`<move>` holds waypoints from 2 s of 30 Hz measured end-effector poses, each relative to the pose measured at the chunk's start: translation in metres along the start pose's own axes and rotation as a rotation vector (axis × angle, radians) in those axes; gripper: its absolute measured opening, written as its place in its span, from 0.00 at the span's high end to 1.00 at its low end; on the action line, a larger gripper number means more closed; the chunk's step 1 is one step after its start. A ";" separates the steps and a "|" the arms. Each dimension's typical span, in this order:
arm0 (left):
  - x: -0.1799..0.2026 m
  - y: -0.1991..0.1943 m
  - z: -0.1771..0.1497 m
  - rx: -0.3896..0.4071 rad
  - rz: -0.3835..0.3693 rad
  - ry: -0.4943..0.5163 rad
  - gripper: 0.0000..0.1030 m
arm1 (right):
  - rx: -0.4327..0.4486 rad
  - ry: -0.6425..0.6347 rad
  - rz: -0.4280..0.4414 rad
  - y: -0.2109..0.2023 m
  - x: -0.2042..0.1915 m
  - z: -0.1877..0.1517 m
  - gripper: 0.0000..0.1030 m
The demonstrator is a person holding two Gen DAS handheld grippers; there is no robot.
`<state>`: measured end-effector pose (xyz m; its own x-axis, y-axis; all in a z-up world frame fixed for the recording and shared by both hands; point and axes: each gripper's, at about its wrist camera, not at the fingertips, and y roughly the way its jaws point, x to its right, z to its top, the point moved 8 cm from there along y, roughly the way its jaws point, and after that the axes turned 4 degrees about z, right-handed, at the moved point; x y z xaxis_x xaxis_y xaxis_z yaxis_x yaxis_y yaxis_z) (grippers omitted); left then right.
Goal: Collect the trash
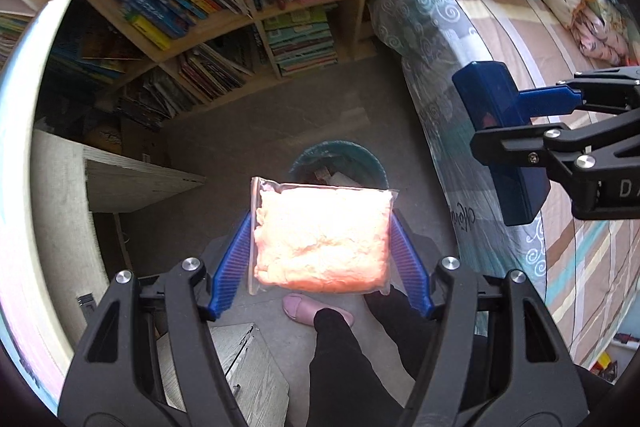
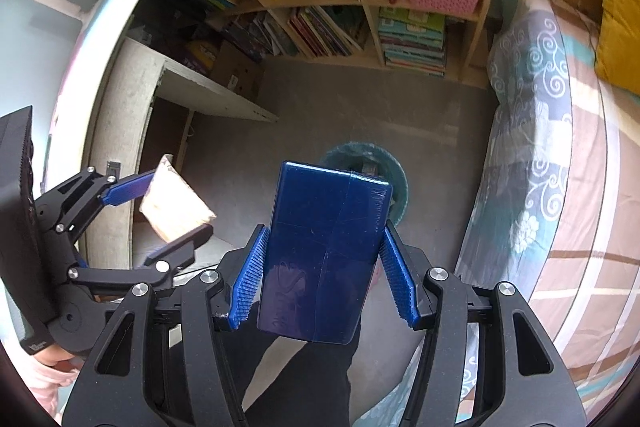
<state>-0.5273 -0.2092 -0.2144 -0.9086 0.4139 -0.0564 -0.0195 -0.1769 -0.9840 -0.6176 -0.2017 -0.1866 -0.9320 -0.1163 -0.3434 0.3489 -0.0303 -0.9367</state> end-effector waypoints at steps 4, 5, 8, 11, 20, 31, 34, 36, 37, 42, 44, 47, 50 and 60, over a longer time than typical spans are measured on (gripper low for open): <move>0.007 0.022 -0.003 -0.035 -0.009 0.021 0.38 | -0.035 0.017 0.009 0.016 0.008 -0.006 0.45; 0.008 0.026 -0.003 -0.042 -0.011 0.023 0.38 | -0.041 0.018 0.007 0.020 0.010 -0.007 0.45; 0.011 0.037 -0.005 -0.062 -0.016 0.027 0.38 | -0.063 0.035 0.017 0.032 0.016 -0.011 0.45; 0.012 0.050 -0.006 -0.082 -0.013 0.036 0.38 | -0.078 0.049 0.022 0.043 0.021 -0.011 0.45; 0.013 0.085 -0.014 -0.138 -0.018 0.037 0.38 | -0.105 0.085 0.037 0.068 0.028 -0.008 0.45; 0.012 0.114 -0.017 -0.182 -0.042 0.024 0.38 | -0.147 0.122 0.055 0.100 0.035 -0.004 0.45; 0.011 0.120 -0.018 -0.191 -0.047 0.022 0.38 | -0.151 0.132 0.059 0.106 0.036 -0.002 0.45; 0.009 0.123 -0.018 -0.194 -0.052 0.022 0.38 | -0.153 0.139 0.063 0.110 0.036 0.000 0.45; 0.008 0.124 -0.017 -0.195 -0.053 0.020 0.38 | -0.155 0.144 0.065 0.112 0.036 0.001 0.45; 0.007 0.134 -0.015 -0.207 -0.069 0.021 0.36 | -0.153 0.155 0.071 0.118 0.036 0.009 0.43; 0.006 0.140 -0.015 -0.213 -0.044 0.027 0.15 | -0.153 0.178 0.076 0.121 0.040 0.012 0.34; 0.006 0.148 -0.015 -0.227 -0.040 0.026 0.13 | -0.159 0.207 0.072 0.124 0.045 0.013 0.30; 0.006 0.152 -0.018 -0.244 -0.044 0.037 0.13 | -0.163 0.225 0.075 0.126 0.049 0.012 0.30; 0.003 0.146 -0.016 -0.241 -0.043 0.037 0.12 | -0.146 0.249 0.073 0.112 0.058 0.009 0.30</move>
<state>-0.5263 -0.2191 -0.3605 -0.8932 0.4493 -0.0153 0.0461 0.0575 -0.9973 -0.6316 -0.2206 -0.3104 -0.9069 0.1345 -0.3994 0.4145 0.1145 -0.9028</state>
